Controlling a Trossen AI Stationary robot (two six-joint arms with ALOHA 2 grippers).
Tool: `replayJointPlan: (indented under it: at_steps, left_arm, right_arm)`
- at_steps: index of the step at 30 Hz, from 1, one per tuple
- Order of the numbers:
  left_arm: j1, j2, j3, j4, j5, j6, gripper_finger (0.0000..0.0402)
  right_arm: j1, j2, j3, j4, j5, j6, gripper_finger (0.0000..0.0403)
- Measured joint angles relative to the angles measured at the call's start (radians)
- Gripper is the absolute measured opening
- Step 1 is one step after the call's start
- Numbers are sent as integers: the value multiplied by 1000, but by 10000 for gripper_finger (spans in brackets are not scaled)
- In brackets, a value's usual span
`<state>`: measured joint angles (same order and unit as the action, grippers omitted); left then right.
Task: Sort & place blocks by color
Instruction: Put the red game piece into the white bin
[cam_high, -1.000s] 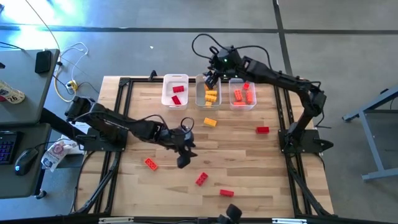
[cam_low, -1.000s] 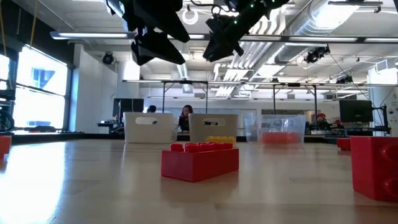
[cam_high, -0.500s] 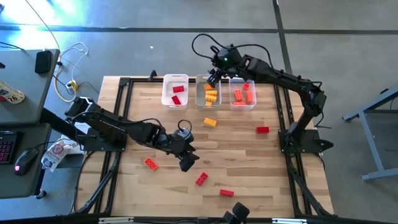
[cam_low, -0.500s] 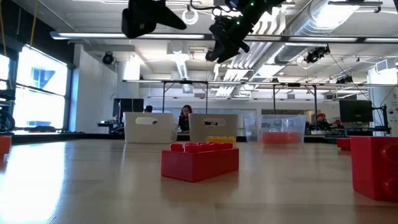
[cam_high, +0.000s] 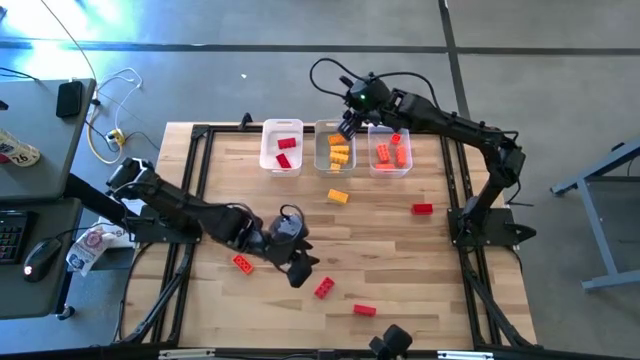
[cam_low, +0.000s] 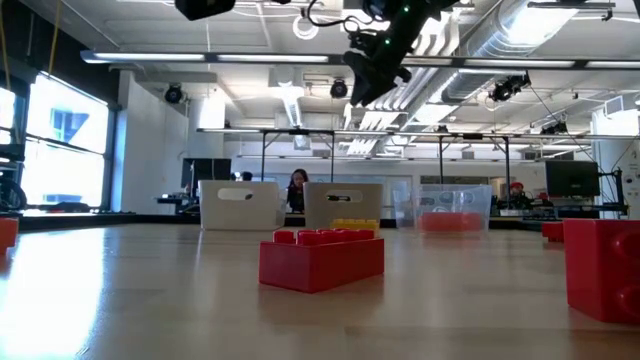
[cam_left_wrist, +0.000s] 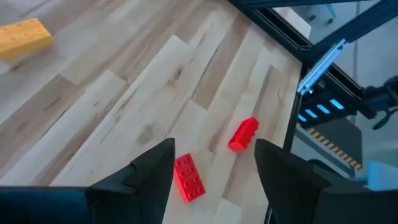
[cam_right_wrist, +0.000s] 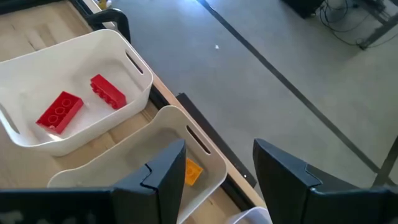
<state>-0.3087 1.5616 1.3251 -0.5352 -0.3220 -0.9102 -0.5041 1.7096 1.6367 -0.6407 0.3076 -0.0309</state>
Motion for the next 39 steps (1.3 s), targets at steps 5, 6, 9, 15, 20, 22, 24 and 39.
replayJointPlan:
  at_steps: [5, 6, 9, 15, 20, 22, 24, 39]
  left_arm:
    - [-33, 36, 0, -5, -73, -28, 211]
    - [-37, 48, -1, -2, -89, -29, 211]
    - [-44, 95, 0, 12, -133, -31, 211]
    - [-52, 201, 0, 55, -161, -78, 211]
    - [-52, 262, 5, 64, -117, -135, 211]
    - [-54, 287, 13, 58, -110, -145, 211]
    - [-54, 310, 25, 60, -104, -145, 211]
    - [-53, 470, 124, 61, -42, -135, 211]
  right_arm:
    - [0, 0, 0, -11, -1, 9, 174]
    - [0, 0, 0, -13, -1, 15, 174]
    - [0, 0, 0, -25, -2, 31, 174]
    - [0, 0, 0, -33, -3, 31, 174]
    - [0, 0, 0, -33, 0, 31, 174]
    - [0, 0, 0, -33, 1, 31, 174]
    - [0, 0, 0, -34, 1, 31, 174]
    - [0, 0, 0, -53, 4, 34, 174]
